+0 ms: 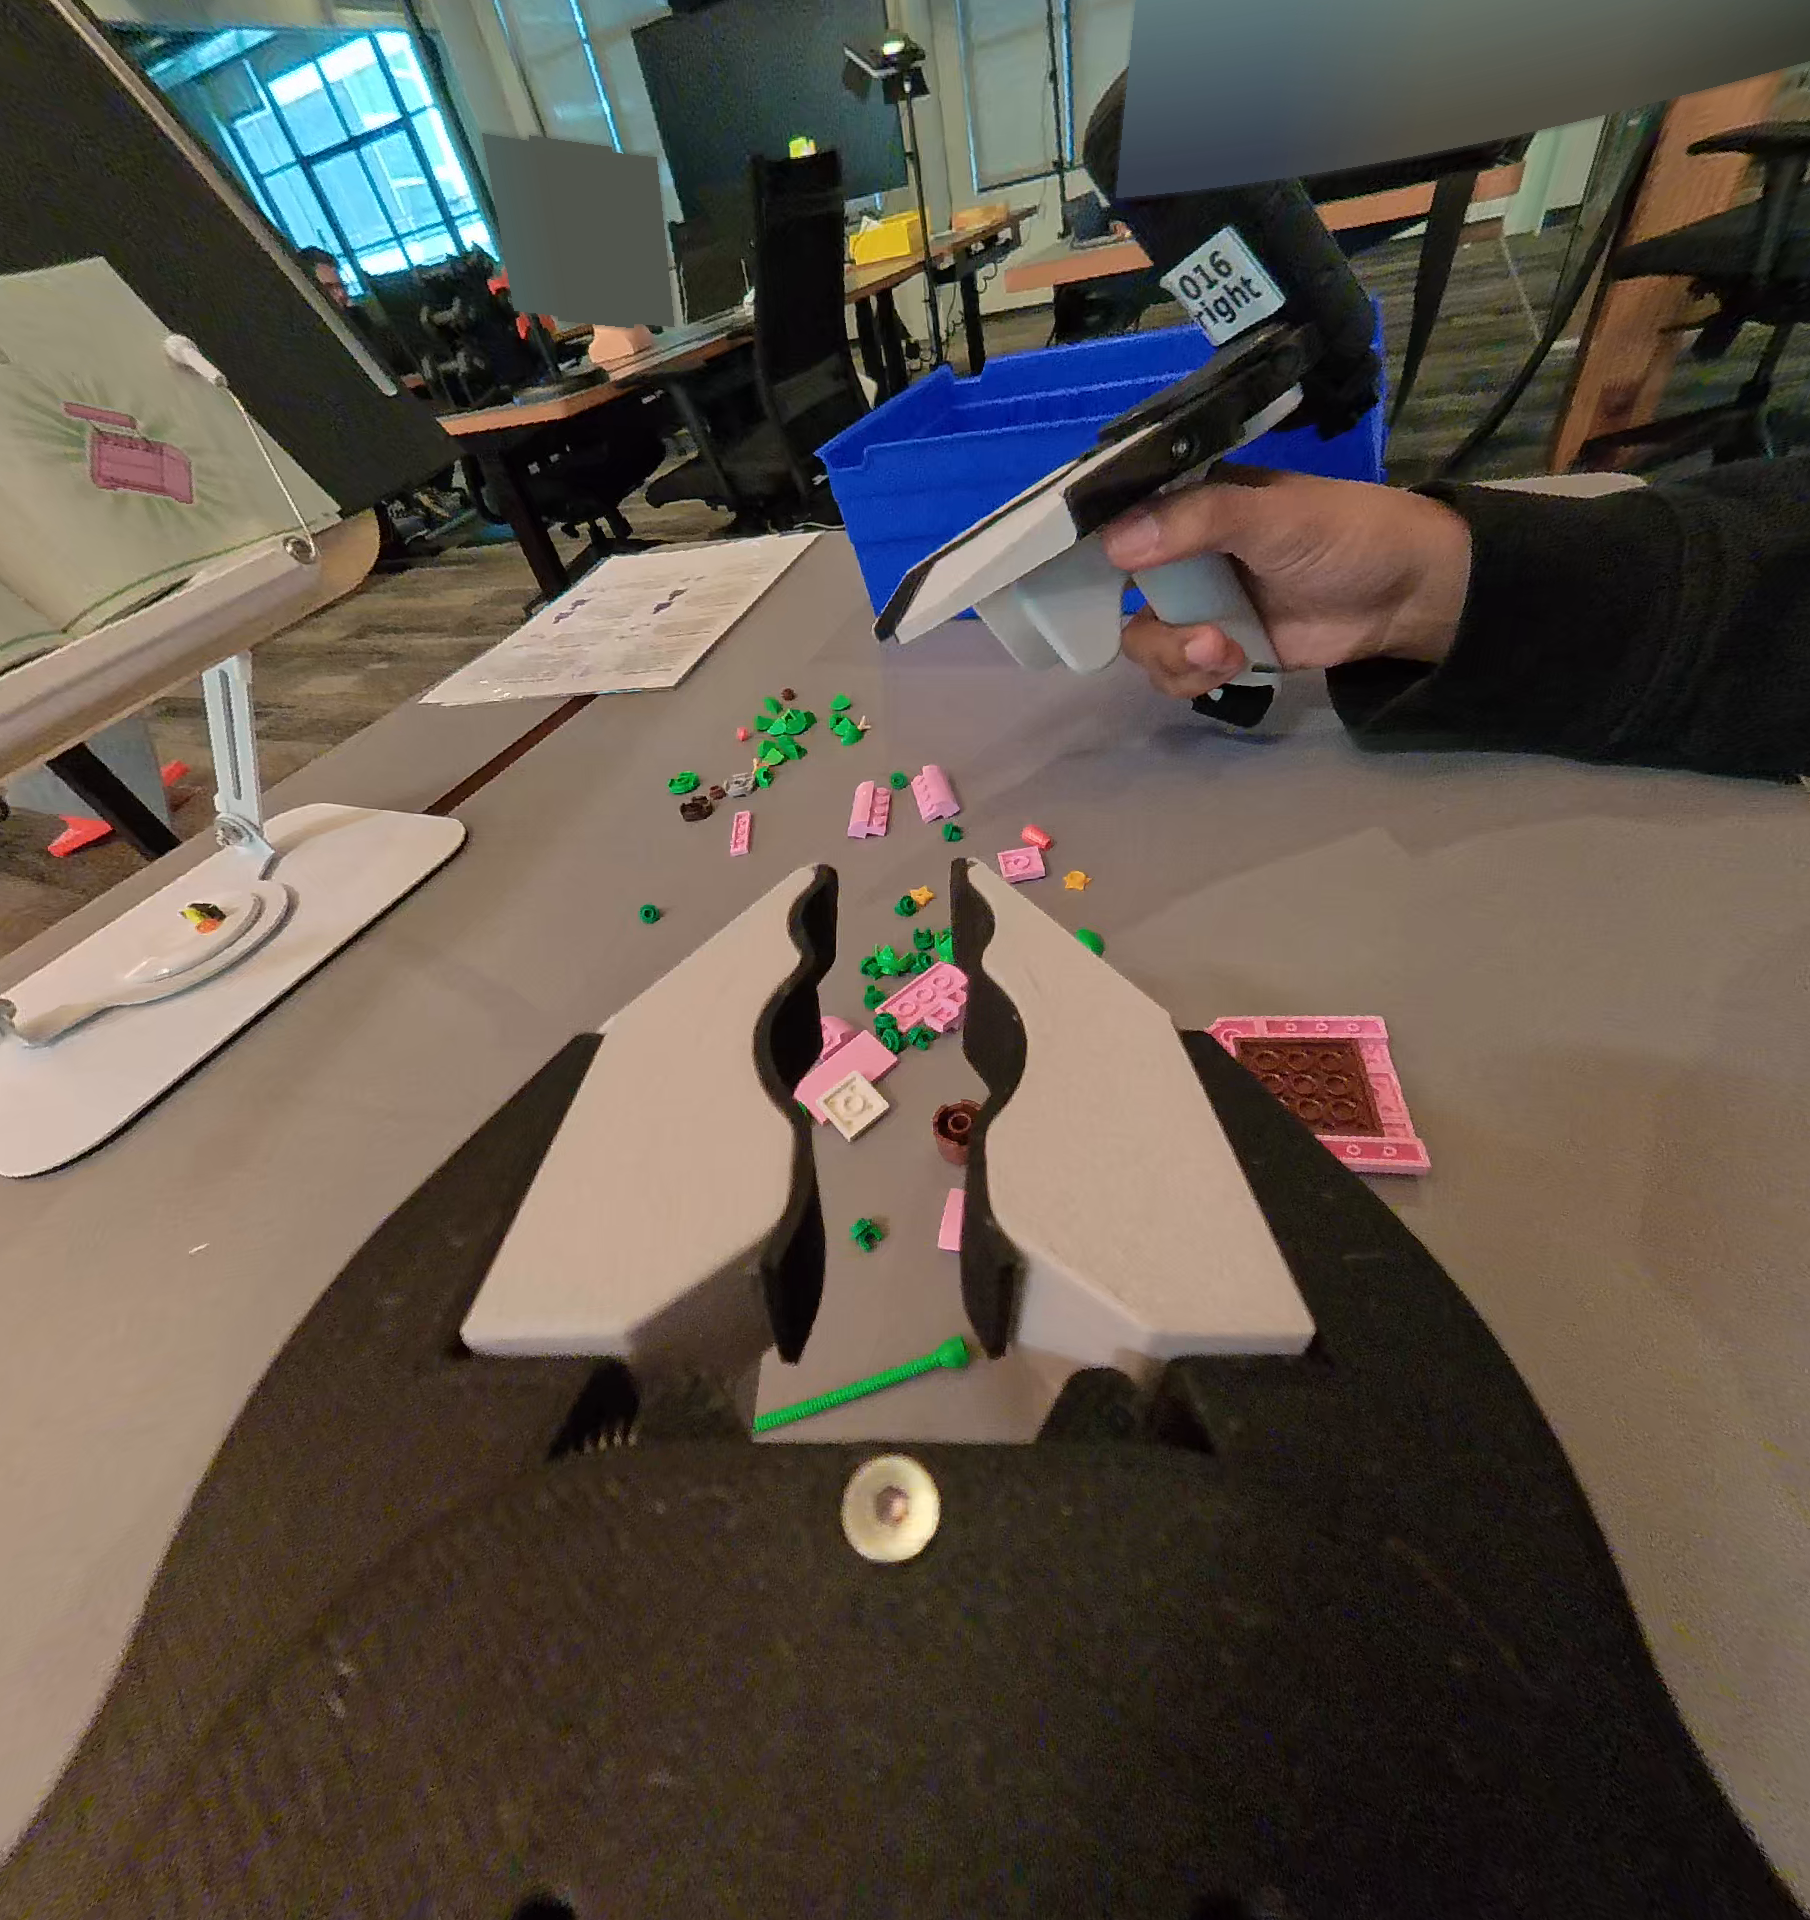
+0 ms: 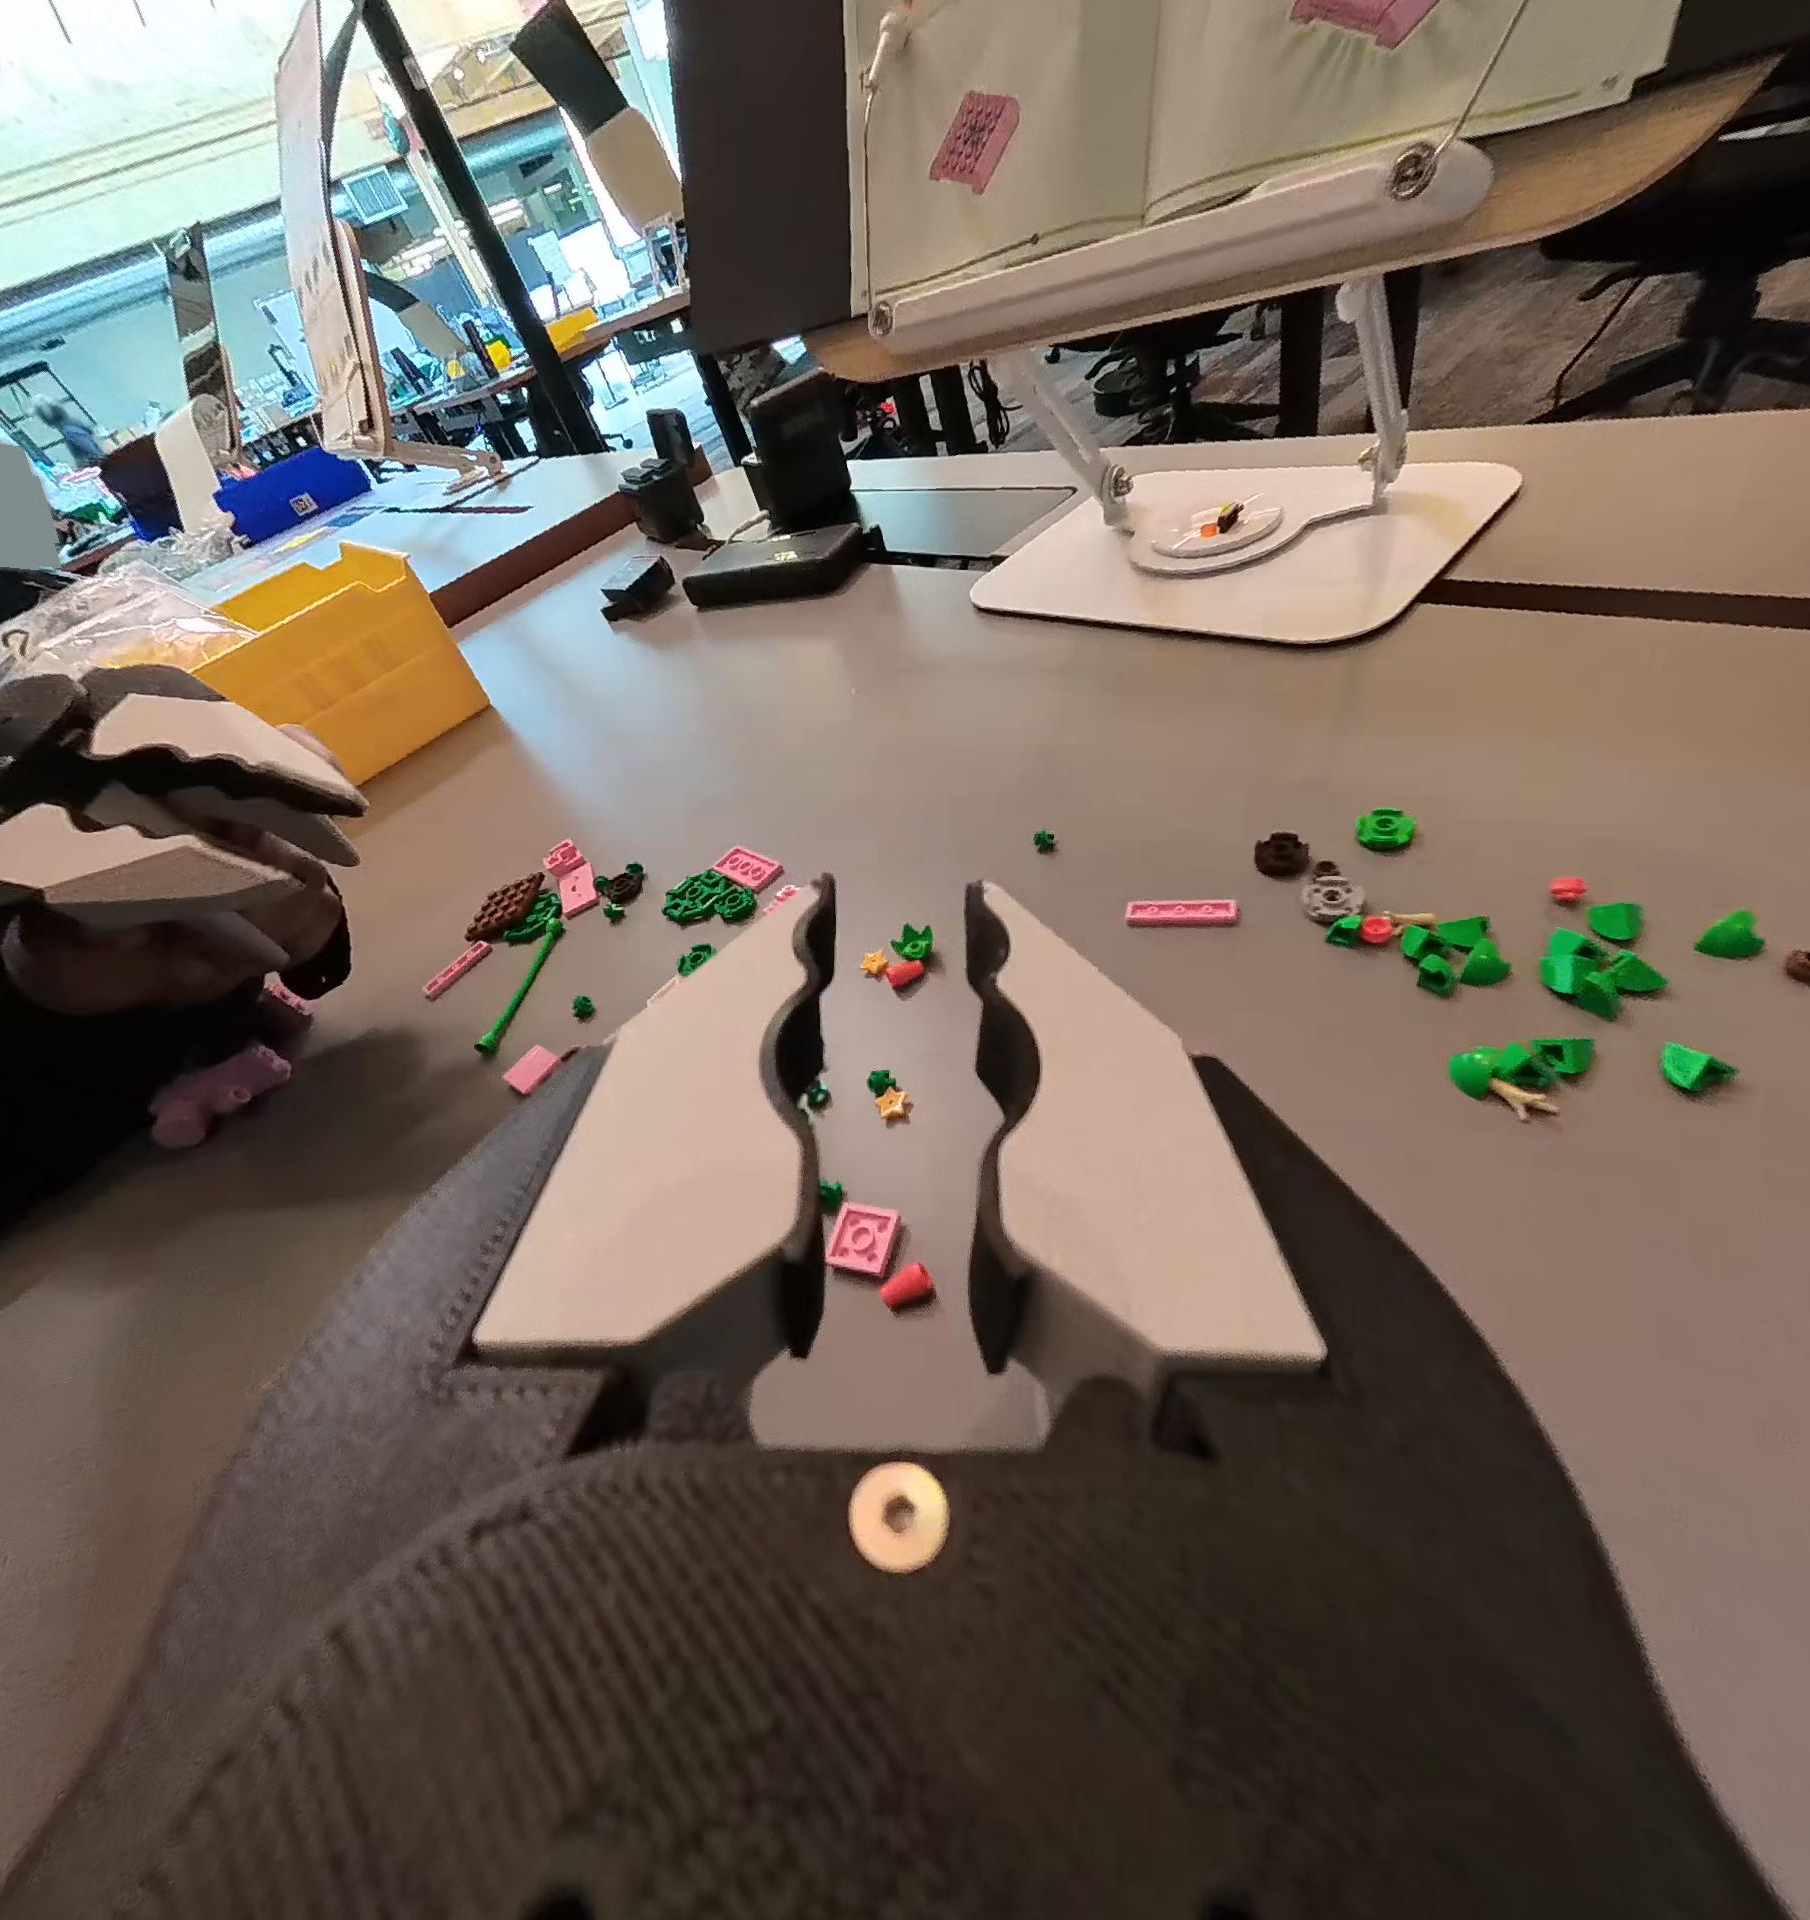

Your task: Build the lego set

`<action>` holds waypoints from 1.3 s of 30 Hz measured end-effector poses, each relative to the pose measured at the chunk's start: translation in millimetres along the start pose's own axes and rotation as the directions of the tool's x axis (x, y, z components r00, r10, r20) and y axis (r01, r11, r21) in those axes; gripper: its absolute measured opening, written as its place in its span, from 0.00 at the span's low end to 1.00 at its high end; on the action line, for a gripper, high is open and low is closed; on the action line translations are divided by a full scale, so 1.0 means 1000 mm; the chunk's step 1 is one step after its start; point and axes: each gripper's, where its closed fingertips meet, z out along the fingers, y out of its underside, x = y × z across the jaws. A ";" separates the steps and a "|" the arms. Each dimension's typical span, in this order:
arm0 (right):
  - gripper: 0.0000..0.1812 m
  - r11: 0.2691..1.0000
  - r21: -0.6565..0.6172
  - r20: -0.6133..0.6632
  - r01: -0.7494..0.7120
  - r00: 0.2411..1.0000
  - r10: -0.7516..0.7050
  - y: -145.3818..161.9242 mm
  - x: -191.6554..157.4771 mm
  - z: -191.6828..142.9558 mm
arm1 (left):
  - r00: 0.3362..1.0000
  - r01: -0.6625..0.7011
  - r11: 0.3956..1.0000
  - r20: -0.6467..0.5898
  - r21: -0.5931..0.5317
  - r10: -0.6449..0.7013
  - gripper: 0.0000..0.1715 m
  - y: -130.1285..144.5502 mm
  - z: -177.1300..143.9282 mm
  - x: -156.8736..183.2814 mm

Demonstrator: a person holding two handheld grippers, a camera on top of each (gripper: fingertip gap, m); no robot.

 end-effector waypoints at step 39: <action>0.31 0.932 -0.334 -0.266 0.141 0.934 -0.237 0.033 0.070 0.068 | 1.000 -0.008 1.000 -0.015 -0.029 0.007 0.13 0.005 0.005 0.005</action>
